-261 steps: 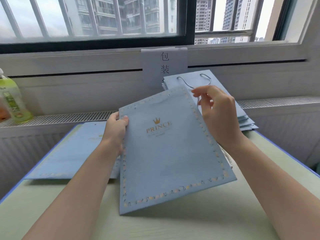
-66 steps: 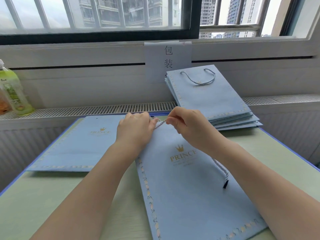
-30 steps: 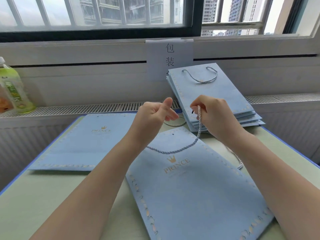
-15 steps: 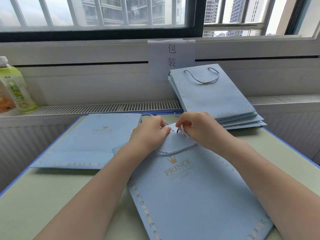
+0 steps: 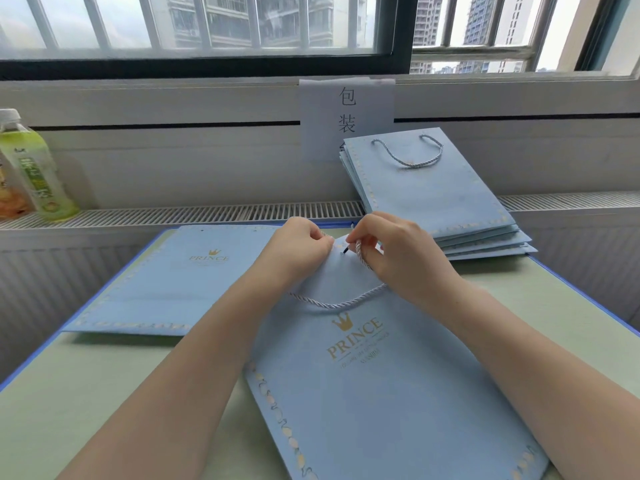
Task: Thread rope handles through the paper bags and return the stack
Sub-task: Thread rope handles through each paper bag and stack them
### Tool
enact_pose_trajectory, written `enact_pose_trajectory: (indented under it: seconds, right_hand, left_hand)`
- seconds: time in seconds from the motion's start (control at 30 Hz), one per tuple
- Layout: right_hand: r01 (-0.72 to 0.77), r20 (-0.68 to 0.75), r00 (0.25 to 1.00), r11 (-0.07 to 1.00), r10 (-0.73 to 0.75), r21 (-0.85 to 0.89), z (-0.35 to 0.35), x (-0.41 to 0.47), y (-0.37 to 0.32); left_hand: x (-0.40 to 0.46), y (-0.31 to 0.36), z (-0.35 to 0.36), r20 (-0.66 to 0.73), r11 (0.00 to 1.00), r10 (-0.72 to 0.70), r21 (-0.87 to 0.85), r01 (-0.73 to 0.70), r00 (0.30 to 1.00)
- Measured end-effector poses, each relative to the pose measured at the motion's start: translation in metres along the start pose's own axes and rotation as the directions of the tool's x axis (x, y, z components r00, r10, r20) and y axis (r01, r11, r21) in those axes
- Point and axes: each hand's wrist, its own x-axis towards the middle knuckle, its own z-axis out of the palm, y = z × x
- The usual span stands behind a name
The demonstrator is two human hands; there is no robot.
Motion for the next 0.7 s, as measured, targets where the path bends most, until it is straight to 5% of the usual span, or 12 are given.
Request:
enact_pose_trajectory:
  seconds: [0.43, 0.7]
  right_hand:
    - [0.141, 0.082, 0.986, 0.988, -0.146, 0.063, 0.011, 0.0, -0.009]
    - [-0.004, 0.056, 0.998, 0.988, -0.004, 0.154, 0.007, 0.0, -0.009]
  left_hand:
    - [-0.002, 0.001, -0.004, 0.083, 0.997, -0.02, -0.066, 0.026, 0.996]
    - [0.003, -0.007, -0.012, 0.221, 0.909, -0.16, -0.348, 0.231, 0.962]
